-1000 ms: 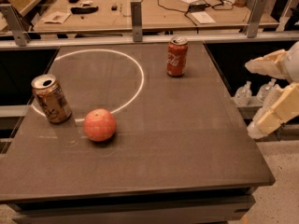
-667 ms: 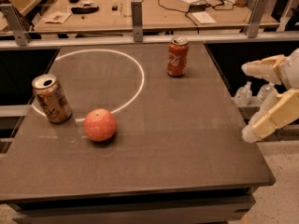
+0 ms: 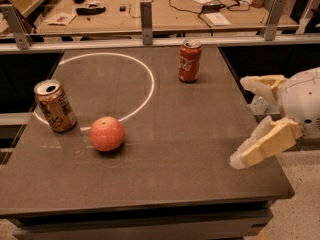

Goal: Move apple near coke can

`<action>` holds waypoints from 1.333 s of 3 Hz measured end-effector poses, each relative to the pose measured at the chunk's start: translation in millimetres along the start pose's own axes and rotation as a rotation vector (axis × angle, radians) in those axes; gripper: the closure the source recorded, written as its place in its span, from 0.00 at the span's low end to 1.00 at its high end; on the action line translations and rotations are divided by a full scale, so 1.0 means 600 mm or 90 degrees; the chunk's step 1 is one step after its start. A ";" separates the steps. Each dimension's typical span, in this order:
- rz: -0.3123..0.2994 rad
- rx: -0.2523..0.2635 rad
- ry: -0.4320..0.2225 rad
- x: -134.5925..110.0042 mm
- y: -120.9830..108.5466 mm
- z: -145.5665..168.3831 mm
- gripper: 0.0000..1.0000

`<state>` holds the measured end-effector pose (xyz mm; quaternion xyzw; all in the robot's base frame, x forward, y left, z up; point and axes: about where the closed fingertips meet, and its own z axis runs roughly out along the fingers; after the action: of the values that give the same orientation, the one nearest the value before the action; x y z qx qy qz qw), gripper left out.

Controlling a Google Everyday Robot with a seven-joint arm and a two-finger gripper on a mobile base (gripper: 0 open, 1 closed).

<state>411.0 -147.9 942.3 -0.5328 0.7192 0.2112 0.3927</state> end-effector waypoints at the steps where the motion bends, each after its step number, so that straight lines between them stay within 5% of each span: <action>1: 0.029 -0.006 -0.052 0.000 0.012 0.036 0.00; 2: 0.062 -0.016 -0.097 -0.005 0.026 0.085 0.00; 4: 0.068 -0.010 -0.099 -0.013 0.030 0.099 0.00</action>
Offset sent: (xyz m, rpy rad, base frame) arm 0.0083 0.0620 -0.0517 0.2683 0.0619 -0.0420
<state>415.3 -94.1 910.7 -0.4788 0.7123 0.2781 0.4313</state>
